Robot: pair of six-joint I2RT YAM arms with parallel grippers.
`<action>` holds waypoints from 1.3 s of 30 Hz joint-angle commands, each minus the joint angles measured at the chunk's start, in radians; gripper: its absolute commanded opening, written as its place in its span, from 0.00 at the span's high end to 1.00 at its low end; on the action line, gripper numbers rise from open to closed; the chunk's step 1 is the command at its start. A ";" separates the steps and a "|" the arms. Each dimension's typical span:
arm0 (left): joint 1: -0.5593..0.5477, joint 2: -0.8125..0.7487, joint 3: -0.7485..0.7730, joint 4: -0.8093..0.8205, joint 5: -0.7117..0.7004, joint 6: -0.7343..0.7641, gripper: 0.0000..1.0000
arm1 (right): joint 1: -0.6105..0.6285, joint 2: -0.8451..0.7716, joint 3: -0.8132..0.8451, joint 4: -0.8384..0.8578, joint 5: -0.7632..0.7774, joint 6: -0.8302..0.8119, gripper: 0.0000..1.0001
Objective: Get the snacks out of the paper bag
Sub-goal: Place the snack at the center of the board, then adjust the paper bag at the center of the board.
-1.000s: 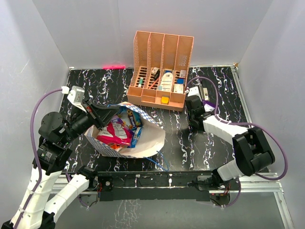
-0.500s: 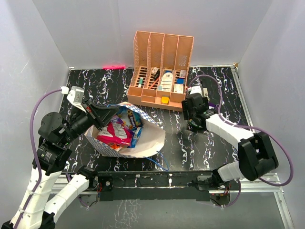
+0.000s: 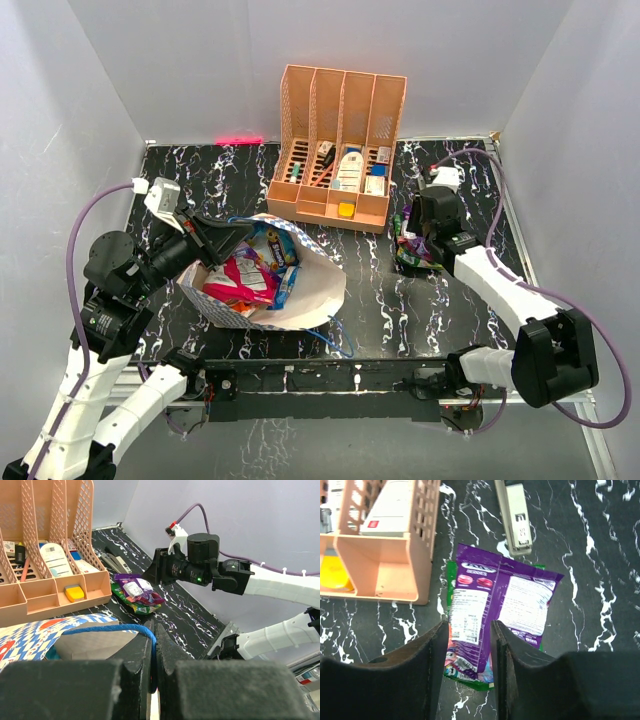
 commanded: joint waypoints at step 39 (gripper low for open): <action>-0.004 -0.001 0.068 0.028 0.021 0.025 1.00 | 0.329 0.019 -0.125 0.095 -0.457 0.367 0.37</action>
